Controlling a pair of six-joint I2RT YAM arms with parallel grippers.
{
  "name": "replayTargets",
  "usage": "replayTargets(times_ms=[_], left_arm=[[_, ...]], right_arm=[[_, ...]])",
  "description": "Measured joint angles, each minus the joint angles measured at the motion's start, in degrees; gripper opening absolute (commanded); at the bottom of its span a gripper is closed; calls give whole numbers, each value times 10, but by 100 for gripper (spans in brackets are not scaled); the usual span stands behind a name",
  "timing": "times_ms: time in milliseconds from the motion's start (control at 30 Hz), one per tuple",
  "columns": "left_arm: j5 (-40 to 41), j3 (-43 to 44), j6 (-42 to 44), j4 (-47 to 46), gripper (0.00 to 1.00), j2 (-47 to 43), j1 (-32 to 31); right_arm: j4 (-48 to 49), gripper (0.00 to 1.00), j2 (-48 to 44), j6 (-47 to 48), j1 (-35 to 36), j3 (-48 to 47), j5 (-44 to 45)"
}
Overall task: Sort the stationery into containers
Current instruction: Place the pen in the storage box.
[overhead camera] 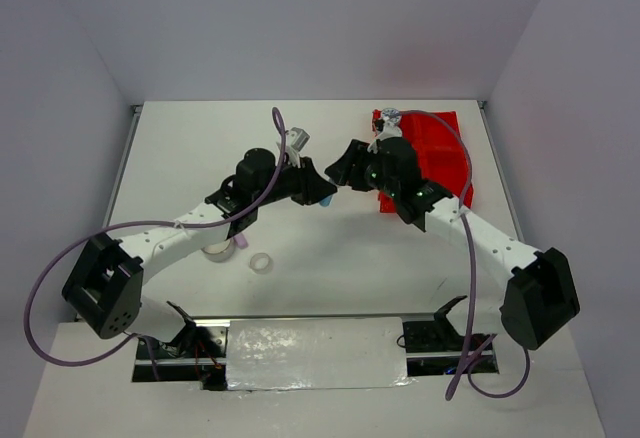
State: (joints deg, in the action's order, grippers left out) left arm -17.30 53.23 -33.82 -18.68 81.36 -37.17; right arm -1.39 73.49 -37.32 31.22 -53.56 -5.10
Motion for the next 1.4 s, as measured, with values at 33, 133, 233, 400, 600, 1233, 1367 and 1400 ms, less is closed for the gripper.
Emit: replayTargets(times_ms=[33,133,233,400,600,1233,1367,1400], left_arm=[[-2,0,-3,-2,21,1,0],[-4,-1,-9,-4,61,6,0],[-2,-2,-14,-7,99,12,0],[42,11,-18,36,99,12,0],[131,61,9,142,99,25,0],[156,196,74,269,99,143,3],[144,212,106,242,99,167,5],[139,214,116,236,99,175,6]], right_arm=[[8,46,6,-2,1,0,-4],[41,2,28,-5,1,0,-38],[66,0,44,-3,-21,4,-80],[47,0,67,38,-144,-5,-76],[-31,2,188,134,-264,-176,62],[-221,34,572,180,-365,-658,177],[-222,61,572,181,-362,-649,160],[-222,63,572,181,-362,-649,154]])
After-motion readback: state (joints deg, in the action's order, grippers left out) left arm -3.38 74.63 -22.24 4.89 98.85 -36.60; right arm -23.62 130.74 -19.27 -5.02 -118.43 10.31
